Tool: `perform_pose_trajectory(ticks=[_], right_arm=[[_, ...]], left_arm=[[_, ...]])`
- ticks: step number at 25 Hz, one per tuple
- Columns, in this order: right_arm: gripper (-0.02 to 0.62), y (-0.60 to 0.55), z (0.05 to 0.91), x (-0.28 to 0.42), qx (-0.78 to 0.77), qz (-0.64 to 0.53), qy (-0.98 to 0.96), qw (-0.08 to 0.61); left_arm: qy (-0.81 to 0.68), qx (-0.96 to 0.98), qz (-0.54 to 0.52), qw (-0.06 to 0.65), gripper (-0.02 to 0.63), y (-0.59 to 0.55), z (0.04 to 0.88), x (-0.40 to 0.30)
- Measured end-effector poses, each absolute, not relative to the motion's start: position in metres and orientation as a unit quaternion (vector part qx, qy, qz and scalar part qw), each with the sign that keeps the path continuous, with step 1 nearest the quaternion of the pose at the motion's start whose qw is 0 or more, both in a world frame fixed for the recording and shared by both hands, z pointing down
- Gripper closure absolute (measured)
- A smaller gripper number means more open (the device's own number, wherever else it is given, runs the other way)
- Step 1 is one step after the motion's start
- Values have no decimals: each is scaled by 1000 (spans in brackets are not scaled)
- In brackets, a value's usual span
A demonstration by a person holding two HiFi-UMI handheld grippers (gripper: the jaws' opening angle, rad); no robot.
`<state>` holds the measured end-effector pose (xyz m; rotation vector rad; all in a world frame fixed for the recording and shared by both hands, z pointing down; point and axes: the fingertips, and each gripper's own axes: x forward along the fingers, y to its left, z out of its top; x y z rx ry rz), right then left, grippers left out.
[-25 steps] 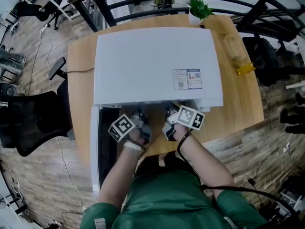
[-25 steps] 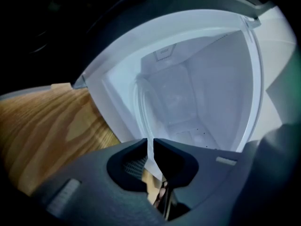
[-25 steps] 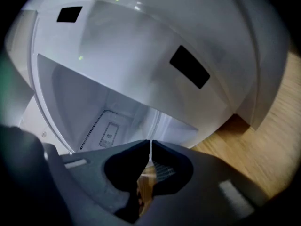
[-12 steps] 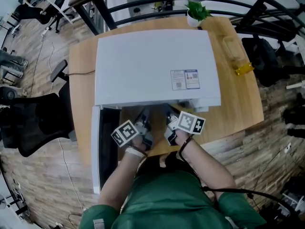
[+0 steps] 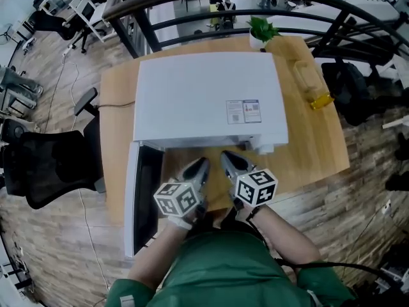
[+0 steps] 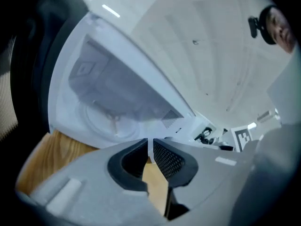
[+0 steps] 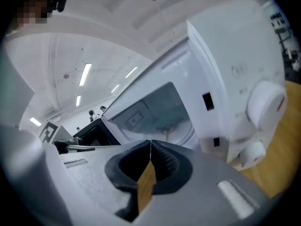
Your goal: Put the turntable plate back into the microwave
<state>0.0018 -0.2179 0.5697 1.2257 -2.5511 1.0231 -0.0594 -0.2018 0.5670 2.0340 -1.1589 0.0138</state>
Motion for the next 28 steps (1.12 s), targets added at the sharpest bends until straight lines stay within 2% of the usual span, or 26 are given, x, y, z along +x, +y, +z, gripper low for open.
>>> perform_pose_trajectory(ticks=[5,13,28], right_arm=[[589,-200,524,10,424,261,-865,65],[589,-181,469,26,436,166,-883,53],[592,-175,379,55,467,39,-883,-2]], left_arm=[[-462,834,45,299,563,-182,525,-51],[-484,855,43,185,565,-166,460,-44],[-552,831,0,76,571,-165,375,-97]])
